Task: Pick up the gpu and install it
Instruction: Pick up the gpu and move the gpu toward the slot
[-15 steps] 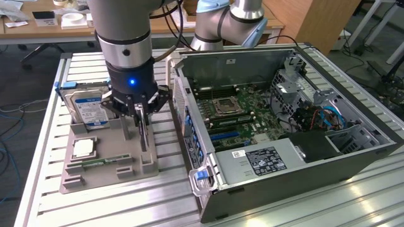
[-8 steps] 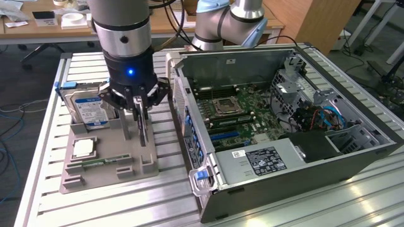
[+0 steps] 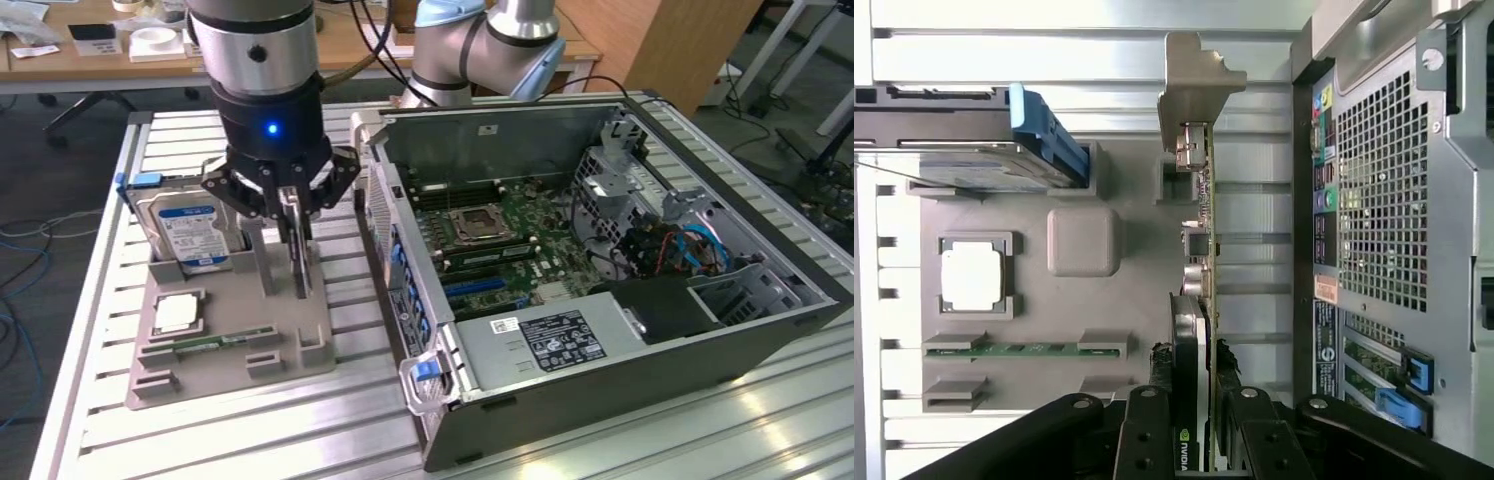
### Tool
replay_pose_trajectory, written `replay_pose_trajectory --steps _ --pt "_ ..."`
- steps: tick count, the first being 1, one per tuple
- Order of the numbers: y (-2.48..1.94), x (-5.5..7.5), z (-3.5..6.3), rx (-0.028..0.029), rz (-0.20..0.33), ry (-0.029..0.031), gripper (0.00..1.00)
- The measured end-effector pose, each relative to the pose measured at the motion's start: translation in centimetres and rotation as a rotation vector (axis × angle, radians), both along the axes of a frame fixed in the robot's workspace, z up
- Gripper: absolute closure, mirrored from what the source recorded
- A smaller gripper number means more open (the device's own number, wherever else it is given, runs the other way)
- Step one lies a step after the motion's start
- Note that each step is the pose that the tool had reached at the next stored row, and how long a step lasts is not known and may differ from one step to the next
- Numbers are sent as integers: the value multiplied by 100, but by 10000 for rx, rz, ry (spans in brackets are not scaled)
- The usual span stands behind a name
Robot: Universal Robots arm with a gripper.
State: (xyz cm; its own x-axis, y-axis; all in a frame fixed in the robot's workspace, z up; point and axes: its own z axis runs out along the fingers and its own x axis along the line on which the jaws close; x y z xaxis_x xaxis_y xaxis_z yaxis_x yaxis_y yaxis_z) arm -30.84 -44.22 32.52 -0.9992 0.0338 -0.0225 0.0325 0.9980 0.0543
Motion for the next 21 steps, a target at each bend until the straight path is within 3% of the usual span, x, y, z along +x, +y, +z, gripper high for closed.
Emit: replay_pose_trajectory --steps 12,21 --pt "0 0 260 -1 0 1 73" --pt "0 0 393 0 0 1 73"
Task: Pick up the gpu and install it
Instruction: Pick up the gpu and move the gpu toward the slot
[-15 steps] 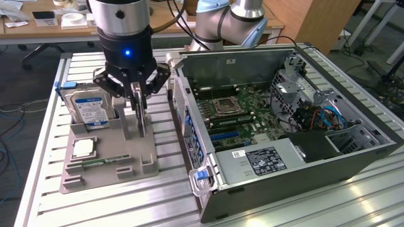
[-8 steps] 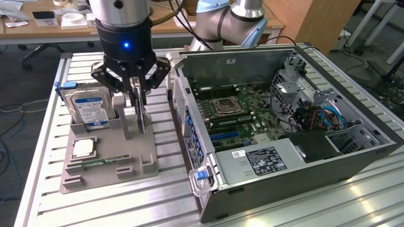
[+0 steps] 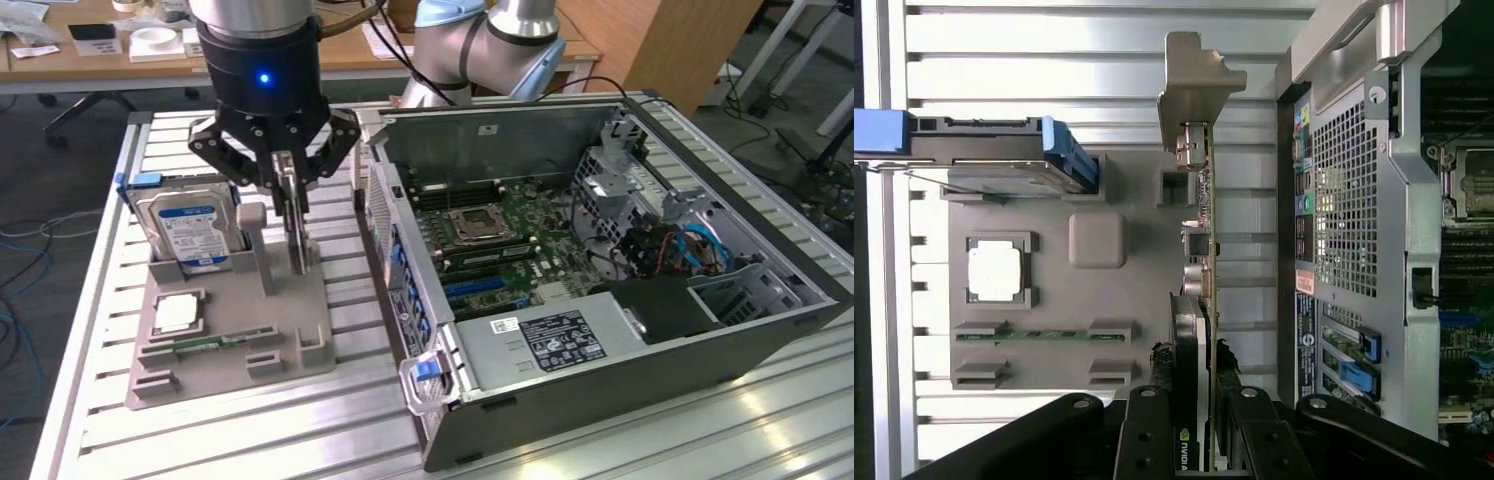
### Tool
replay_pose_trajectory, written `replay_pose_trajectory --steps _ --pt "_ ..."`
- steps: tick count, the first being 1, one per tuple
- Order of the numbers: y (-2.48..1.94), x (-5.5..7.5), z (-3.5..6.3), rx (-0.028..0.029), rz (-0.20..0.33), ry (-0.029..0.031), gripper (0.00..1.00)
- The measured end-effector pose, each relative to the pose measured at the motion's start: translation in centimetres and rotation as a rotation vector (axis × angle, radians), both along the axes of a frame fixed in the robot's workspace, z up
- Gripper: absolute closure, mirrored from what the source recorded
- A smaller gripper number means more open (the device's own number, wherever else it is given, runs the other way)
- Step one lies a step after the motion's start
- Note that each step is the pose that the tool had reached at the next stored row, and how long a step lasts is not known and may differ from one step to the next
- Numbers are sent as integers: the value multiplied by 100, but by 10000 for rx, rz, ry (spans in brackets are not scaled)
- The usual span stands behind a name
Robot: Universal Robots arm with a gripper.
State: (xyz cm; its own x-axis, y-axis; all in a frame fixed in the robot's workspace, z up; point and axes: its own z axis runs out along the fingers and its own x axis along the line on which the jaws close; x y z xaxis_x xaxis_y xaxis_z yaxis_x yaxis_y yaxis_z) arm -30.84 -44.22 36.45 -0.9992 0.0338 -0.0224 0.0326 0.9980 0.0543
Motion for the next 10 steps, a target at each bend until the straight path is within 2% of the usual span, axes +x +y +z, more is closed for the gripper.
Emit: replay_pose_trajectory --steps 10 --pt "0 0 148 0 0 0 73"
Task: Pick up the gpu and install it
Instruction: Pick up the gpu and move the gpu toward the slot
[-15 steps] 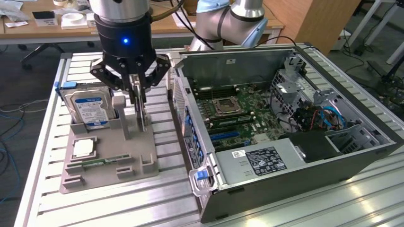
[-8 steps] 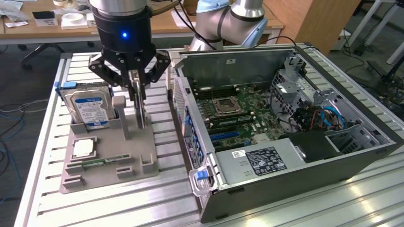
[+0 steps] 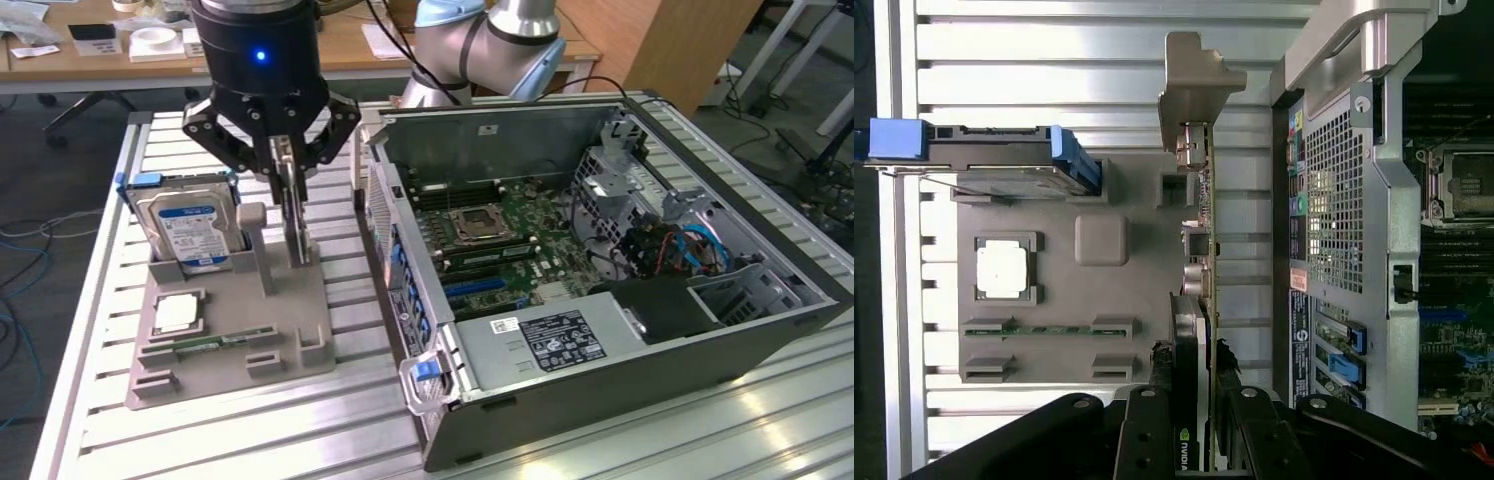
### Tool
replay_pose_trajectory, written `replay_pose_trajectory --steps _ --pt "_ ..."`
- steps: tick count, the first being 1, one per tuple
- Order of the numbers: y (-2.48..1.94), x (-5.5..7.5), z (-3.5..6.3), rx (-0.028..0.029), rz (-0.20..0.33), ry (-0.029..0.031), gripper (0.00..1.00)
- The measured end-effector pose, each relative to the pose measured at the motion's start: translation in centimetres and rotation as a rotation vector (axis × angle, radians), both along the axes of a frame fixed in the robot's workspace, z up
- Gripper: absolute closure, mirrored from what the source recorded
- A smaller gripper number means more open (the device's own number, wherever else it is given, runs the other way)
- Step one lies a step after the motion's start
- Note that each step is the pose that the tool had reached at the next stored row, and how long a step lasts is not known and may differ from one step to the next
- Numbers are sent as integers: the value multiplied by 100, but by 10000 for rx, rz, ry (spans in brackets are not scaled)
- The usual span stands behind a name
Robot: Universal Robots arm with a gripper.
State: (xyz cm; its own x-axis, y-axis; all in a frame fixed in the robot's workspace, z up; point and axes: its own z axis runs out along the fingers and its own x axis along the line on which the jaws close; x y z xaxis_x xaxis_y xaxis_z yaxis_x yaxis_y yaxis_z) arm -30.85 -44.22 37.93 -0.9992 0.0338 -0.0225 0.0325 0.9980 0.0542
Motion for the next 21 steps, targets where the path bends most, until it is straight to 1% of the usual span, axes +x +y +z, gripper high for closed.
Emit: replay_pose_trajectory --steps 11,16,21 --pt "0 0 137 1 0 -1 73" --pt "0 0 162 1 -1 -1 73" --pt "0 0 166 0 1 1 73"
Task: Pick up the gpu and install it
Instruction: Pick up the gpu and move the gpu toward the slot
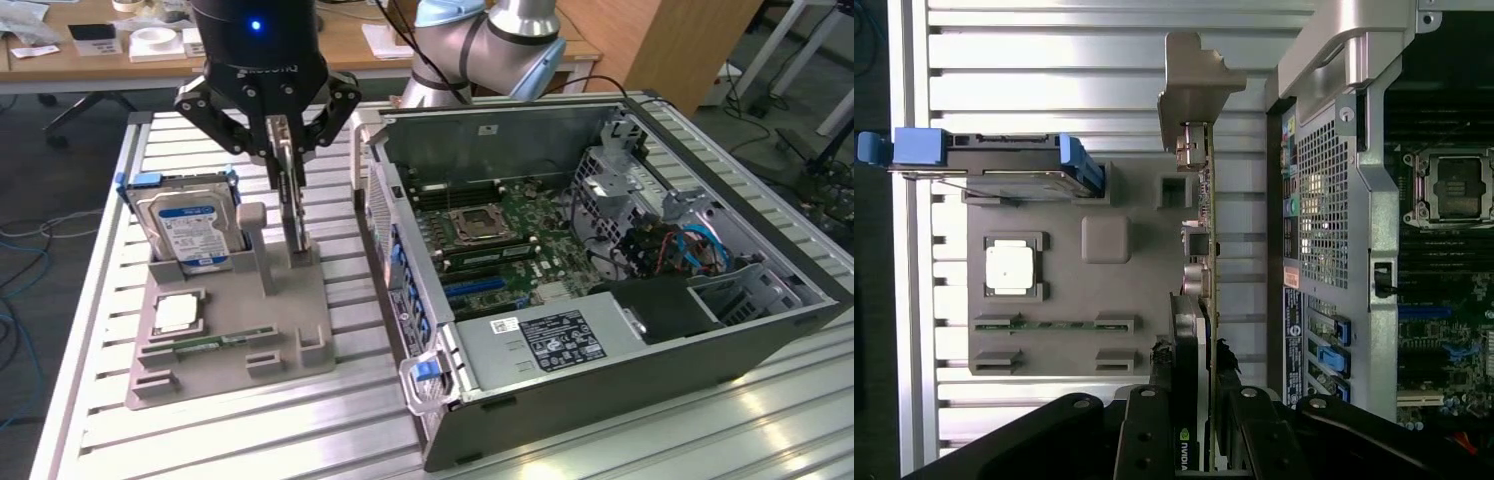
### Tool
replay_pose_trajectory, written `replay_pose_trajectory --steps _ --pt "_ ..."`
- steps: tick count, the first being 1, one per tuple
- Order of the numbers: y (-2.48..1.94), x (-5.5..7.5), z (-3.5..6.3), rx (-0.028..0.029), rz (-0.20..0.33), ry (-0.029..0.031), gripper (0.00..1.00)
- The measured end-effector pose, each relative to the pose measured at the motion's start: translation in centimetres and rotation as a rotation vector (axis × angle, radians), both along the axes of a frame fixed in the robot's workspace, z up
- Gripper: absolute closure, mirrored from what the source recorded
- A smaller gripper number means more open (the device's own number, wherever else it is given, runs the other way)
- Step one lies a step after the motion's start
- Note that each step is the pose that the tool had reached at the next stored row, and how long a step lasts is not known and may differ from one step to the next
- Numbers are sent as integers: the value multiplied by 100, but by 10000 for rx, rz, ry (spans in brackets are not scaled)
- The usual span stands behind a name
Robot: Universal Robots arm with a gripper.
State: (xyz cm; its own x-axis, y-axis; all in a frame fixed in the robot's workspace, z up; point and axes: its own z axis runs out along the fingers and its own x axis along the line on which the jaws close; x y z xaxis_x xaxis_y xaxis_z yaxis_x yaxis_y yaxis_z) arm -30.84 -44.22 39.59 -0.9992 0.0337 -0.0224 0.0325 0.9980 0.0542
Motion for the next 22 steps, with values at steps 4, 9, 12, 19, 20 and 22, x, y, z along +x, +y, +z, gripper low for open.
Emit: replay_pose_trajectory --steps 4,9,12,19,20,22 --pt "1 0 15 0 0 -1 73" --pt "1 0 26 2 0 -2 73" --pt "1 0 27 1 0 -1 73" --pt "1 30 27 1 0 -1 73" --pt "1 38 27 0 -1 -1 73" --pt "1 52 27 1 -1 -1 73"
